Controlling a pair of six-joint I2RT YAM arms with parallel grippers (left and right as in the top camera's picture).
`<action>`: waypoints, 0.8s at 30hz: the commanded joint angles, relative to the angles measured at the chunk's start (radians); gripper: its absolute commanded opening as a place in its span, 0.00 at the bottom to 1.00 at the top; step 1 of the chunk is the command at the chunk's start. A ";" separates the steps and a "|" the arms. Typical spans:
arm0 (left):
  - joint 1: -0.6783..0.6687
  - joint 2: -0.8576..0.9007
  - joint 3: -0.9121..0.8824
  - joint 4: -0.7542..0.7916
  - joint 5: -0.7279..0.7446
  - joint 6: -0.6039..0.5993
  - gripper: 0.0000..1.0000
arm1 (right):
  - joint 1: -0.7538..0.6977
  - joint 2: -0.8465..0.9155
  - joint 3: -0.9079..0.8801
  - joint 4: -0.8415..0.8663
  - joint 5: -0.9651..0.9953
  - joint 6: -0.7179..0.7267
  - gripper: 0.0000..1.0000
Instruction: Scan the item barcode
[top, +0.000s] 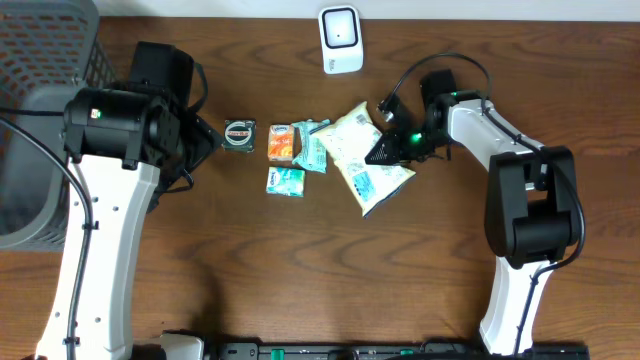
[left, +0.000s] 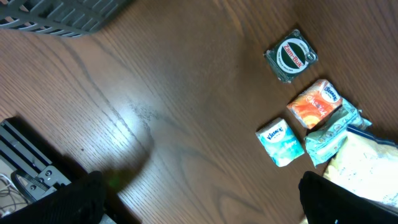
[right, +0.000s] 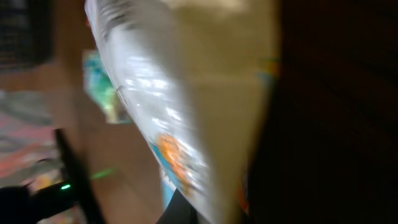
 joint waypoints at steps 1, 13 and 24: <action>0.005 0.002 -0.002 -0.006 -0.006 -0.006 0.98 | -0.025 -0.102 -0.005 -0.001 -0.246 -0.079 0.01; 0.005 0.002 -0.002 -0.006 -0.006 -0.006 0.98 | -0.040 -0.447 -0.005 -0.015 -0.150 -0.188 0.01; 0.005 0.002 -0.002 -0.006 -0.006 -0.006 0.98 | 0.004 -0.382 -0.010 -0.122 0.122 0.040 0.27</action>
